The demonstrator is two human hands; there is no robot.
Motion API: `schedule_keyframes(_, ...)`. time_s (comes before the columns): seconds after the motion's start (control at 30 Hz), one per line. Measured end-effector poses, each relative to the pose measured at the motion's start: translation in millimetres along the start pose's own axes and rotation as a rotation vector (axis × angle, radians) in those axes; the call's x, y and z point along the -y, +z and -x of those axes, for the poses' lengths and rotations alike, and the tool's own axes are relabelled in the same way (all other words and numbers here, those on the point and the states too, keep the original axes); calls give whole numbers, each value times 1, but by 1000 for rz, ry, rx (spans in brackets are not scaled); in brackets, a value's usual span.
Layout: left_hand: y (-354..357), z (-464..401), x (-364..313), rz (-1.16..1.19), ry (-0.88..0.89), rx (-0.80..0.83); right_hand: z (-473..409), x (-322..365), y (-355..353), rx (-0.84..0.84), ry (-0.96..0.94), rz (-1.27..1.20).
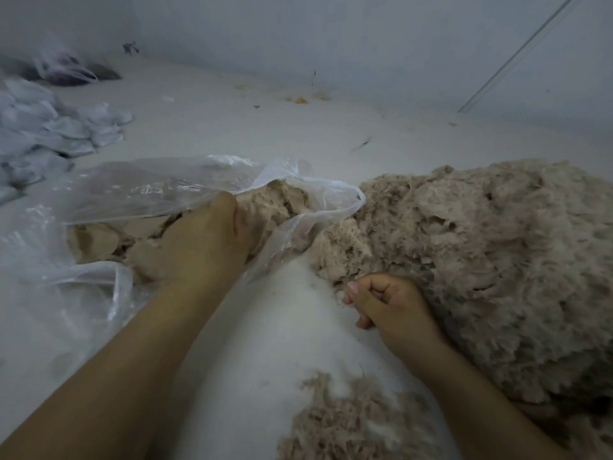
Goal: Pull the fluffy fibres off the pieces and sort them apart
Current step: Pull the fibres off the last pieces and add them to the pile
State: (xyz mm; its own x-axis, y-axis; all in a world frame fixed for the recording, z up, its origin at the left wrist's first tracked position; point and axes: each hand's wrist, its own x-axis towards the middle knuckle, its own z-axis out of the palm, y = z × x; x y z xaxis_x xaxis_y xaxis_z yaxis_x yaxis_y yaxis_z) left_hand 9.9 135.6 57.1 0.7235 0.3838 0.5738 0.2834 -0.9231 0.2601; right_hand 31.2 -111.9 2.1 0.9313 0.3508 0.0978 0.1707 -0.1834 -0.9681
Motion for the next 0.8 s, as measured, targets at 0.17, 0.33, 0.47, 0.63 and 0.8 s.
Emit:
schedule_keyframes(0.17, 8, 2, 8, -262, -19, 398, 0, -2, 0, -4, -15, 1)
schedule_keyframes(0.33, -10, 8, -15, -183, 143, 147, -2, -3, 1, -7, -8, -69)
schedule_keyframes(0.47, -6, 30, -54, 30, 280, 290, -4, -4, 1, 6, -13, -108)
schedule_keyframes(0.63, 19, 42, -86, 194, 280, 511, -4, -3, 1, 21, -49, -119)
schedule_keyframes(0.8, 23, 51, -84, 505, 364, 392, -3, -1, 1, 65, -83, -154)
